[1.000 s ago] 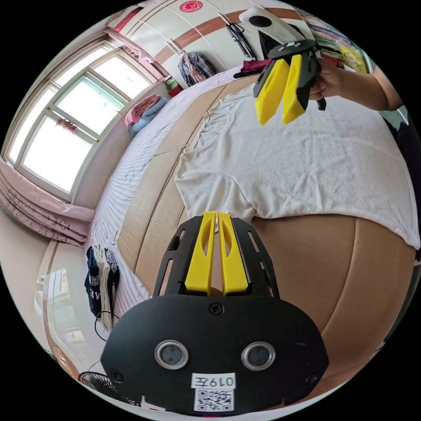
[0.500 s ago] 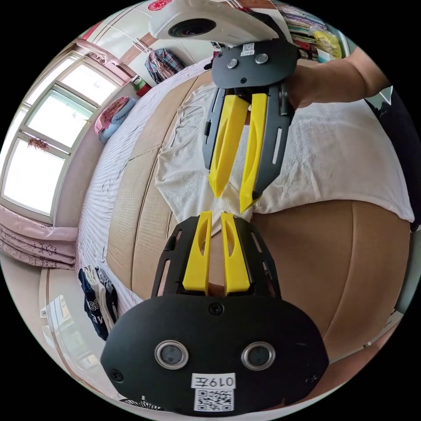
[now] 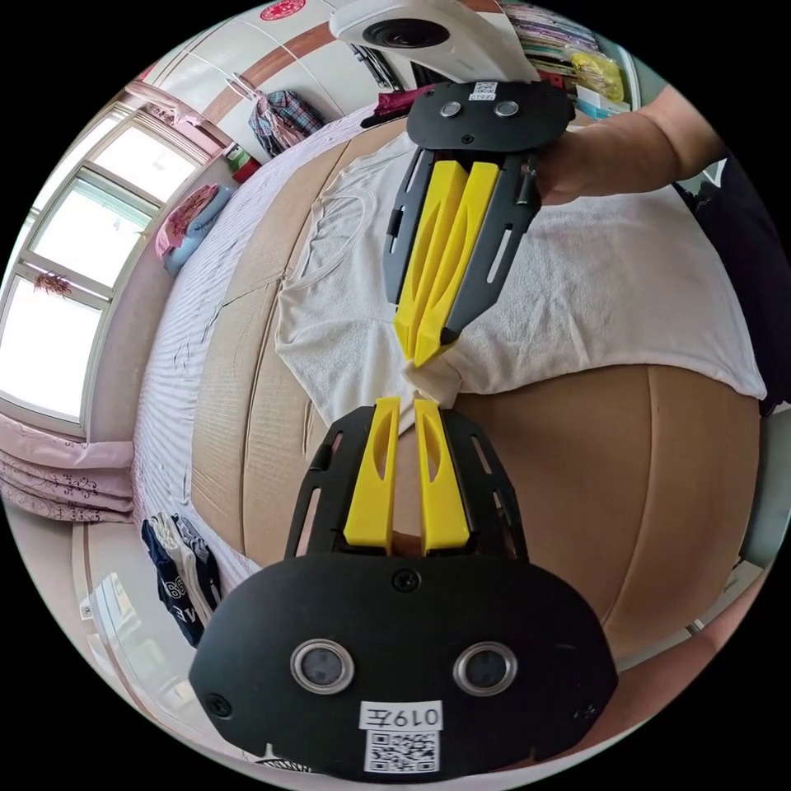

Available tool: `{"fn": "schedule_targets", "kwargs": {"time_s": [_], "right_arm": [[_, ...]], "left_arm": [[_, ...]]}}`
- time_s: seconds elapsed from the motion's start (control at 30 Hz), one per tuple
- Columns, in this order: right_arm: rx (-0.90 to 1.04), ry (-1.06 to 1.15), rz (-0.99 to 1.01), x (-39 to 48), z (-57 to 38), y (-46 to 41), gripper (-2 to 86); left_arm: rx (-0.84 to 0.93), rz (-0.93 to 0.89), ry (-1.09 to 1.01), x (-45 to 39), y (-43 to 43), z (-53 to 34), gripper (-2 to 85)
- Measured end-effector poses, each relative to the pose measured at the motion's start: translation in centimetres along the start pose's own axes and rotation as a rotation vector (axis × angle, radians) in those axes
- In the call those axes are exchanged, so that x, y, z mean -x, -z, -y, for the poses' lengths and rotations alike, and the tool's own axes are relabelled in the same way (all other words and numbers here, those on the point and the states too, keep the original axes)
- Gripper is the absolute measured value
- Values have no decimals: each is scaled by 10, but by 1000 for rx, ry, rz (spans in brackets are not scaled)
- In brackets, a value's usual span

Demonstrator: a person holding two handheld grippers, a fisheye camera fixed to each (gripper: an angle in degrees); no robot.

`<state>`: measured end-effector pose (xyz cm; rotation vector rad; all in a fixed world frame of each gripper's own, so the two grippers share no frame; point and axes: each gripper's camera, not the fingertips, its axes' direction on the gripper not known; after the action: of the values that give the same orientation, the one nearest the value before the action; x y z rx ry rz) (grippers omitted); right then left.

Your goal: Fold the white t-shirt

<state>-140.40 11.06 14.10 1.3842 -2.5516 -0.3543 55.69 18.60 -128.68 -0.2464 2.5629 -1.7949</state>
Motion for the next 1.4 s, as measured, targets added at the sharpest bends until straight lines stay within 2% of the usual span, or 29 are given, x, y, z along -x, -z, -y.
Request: {"fn": "schedule_targets", "kwargs": {"time_s": [0.33,0.5,0.8,0.97,1.1,1.27,1.4], "right_arm": [[-31,14,18,1,-38,12,-8],[-17,34,20,3,-61,17,-8],[43,64,13,12,-86,18,1],[105,44,70,11,-99,21,25],[83,23,89,13,-115,42,56],[3,43,44,40,-146,92,52],[-126,24,-94,79,-203,156,0]], "left_arm": [[-15,22,43,-11,-19,1,6],[-12,-43,49,-15,-24,-4,5],[35,-31,1,-44,-32,-8,4],[52,-65,44,-53,-37,-11,6],[99,-96,68,-65,-42,-17,8],[155,-51,100,-83,-37,-29,8],[-28,-53,295,-99,-1,-49,8]]}}
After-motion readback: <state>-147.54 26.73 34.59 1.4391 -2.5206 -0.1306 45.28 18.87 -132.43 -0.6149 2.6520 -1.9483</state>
